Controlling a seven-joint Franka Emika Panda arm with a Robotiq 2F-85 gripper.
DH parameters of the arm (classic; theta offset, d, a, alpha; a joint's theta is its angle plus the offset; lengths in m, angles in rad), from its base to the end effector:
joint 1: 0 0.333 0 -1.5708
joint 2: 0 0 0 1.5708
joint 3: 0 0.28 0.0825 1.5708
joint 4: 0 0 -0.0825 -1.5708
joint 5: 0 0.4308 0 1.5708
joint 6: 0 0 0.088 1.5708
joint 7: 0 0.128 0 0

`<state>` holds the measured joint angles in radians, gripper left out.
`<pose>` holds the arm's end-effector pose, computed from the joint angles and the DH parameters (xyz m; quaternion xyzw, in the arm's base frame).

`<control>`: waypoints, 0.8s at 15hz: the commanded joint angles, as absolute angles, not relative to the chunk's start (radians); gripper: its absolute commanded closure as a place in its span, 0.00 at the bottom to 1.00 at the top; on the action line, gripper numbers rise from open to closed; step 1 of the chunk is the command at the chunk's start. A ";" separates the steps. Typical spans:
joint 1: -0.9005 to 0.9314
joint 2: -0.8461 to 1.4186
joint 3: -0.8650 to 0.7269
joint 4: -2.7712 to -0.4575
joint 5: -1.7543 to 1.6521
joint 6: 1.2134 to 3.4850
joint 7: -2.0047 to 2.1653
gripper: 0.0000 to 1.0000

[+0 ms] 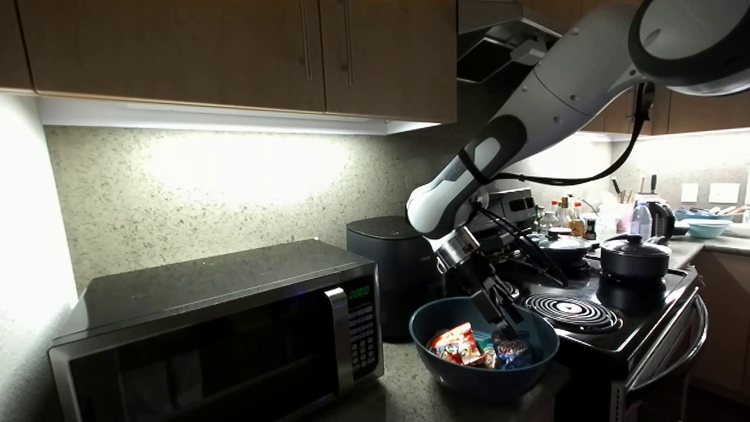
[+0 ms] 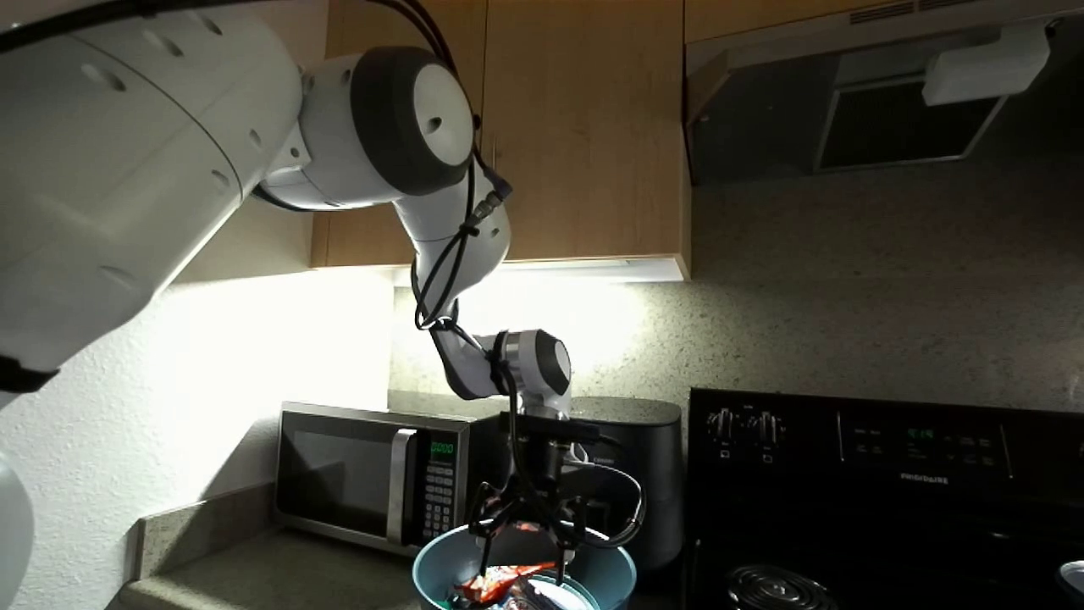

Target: Remove the wrappers from the bowl

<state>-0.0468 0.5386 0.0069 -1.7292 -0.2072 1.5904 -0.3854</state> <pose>0.5863 -0.0494 0.1649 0.9181 0.1971 -0.3431 0.0231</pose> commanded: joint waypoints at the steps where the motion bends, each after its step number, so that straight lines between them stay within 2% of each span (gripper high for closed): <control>1: -0.054 0.566 0.022 -1.719 -0.197 1.586 -0.391 0.00; 5: -0.043 0.620 0.024 -1.711 -0.217 1.594 -0.384 0.00; 6: -0.041 0.632 0.025 -1.708 -0.222 1.590 -0.387 0.03; 7: -0.039 0.644 0.024 -1.702 -0.226 1.582 -0.387 0.26; 9: -0.037 0.660 0.024 -1.693 -0.231 1.577 -0.389 0.30; 12: -0.038 0.672 0.025 -1.677 -0.235 1.569 -0.392 0.51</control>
<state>-0.0353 0.6577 0.0178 -1.6975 -0.2165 1.5873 -0.3854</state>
